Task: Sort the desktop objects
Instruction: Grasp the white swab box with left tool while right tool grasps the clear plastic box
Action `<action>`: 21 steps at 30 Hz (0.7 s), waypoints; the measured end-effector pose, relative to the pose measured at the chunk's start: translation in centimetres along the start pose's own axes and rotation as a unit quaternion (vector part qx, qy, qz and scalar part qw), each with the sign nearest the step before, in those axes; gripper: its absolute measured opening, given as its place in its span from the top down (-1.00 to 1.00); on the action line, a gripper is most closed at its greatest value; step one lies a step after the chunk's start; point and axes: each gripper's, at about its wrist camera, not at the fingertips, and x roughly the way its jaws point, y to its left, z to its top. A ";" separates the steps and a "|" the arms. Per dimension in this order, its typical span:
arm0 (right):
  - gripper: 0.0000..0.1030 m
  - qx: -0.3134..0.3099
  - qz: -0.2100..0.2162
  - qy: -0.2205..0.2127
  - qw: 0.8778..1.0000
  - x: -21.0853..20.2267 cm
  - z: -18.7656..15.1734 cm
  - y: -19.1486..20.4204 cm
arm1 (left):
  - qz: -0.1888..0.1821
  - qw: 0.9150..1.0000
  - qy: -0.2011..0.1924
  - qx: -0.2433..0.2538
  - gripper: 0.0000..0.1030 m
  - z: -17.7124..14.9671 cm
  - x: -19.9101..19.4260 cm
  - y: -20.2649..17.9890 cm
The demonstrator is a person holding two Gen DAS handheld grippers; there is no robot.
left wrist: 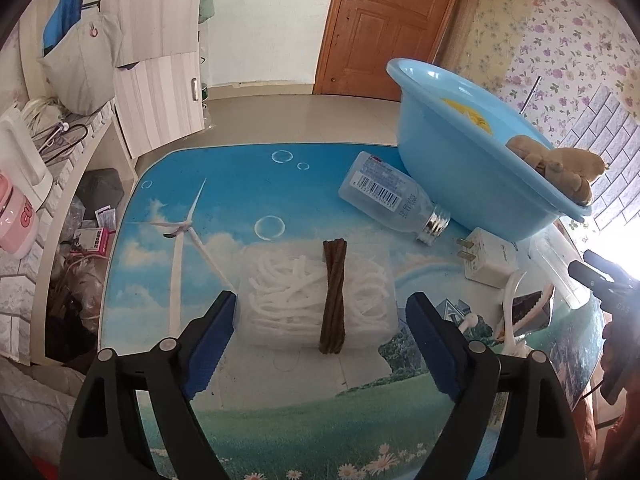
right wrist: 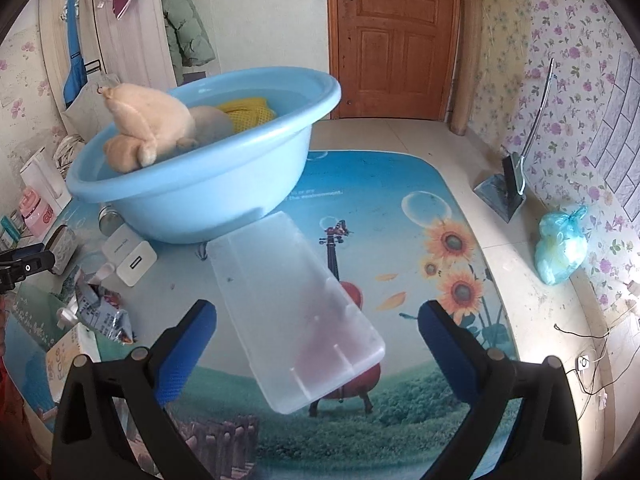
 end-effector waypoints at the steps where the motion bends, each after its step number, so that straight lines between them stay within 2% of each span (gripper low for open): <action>1: -1.00 0.002 0.000 0.002 1.000 0.2 0.2 -0.2 | -0.003 1.000 0.003 -0.006 -0.66 0.2 0.3 0.2; 6: -0.97 0.027 0.016 0.013 0.999 1.0 0.2 -0.5 | -0.008 1.000 0.009 -0.019 -0.66 0.7 1.4 0.5; 10: -0.66 0.037 0.036 0.017 0.999 1.0 -0.4 -0.2 | -0.009 1.000 0.005 0.000 -0.66 0.8 1.9 0.2; 13: -0.52 0.022 0.025 0.024 0.999 0.8 -0.6 0.5 | -0.007 1.000 0.000 0.018 -0.56 0.6 1.8 -0.1; 19: -0.34 0.024 0.023 0.027 0.999 -0.1 -1.2 1.1 | -0.025 0.999 -0.003 0.028 -0.55 -0.2 0.9 -0.1; 21: -0.32 0.022 0.035 0.025 0.999 -0.6 -1.5 1.5 | -0.029 0.999 -0.008 0.029 -0.55 -0.5 0.2 -0.1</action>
